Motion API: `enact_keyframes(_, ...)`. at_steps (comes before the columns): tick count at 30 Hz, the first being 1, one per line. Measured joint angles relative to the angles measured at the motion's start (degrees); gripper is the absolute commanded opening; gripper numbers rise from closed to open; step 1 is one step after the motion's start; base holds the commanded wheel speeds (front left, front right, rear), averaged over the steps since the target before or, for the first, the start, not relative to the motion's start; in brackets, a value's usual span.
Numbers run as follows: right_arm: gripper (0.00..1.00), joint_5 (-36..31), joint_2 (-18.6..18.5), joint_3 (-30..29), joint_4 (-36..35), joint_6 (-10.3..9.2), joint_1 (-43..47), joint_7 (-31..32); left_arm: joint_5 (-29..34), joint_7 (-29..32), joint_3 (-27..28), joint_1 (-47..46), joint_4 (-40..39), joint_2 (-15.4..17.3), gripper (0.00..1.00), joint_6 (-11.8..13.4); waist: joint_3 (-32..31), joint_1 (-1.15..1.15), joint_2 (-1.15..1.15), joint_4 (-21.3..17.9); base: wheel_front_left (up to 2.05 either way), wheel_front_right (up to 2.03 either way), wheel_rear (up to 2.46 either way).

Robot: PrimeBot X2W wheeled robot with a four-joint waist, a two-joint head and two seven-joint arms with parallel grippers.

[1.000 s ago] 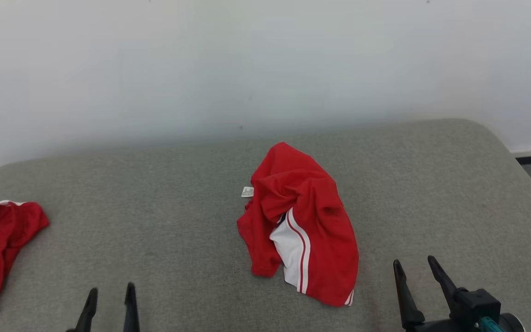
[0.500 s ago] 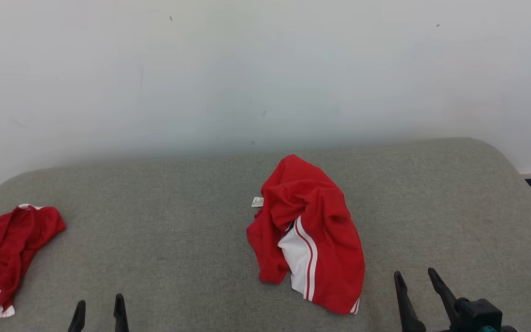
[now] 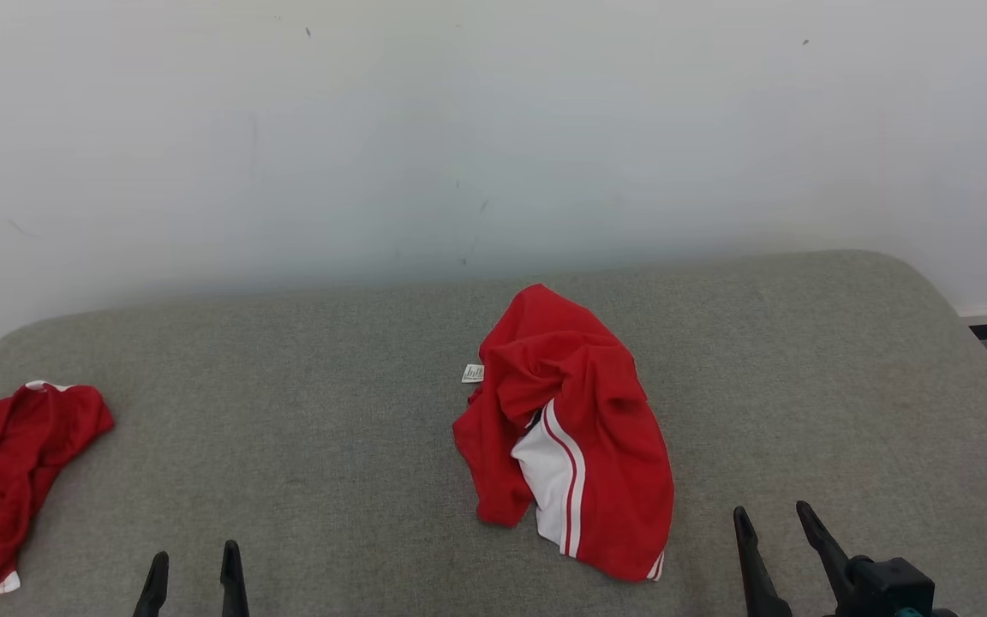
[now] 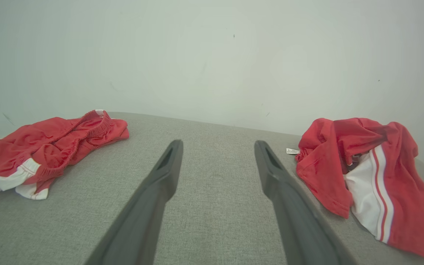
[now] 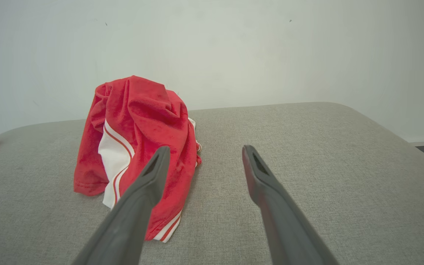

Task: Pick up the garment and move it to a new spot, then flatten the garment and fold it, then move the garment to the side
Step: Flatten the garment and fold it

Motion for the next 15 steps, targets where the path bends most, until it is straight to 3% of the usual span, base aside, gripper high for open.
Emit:
enact_keyframes(7, 1.00, 0.36, 0.01, 0.46, 0.48, 0.00, -0.14, -0.32, -0.04, 0.00, -0.91, 0.03, 0.82, 0.00, 1.00, 0.01, 0.24, 0.00, 0.00, -0.13, 0.00, 0.00, 0.00)
enact_keyframes(15, 1.00, 0.45, 0.01, 2.08, 0.77, 0.00, -1.32, -0.32, -3.63, 1.53, -9.61, -6.14, 7.98, -0.07, 1.00, -2.54, 1.08, 0.00, 0.00, -1.91, 0.00, 0.00, 0.00)
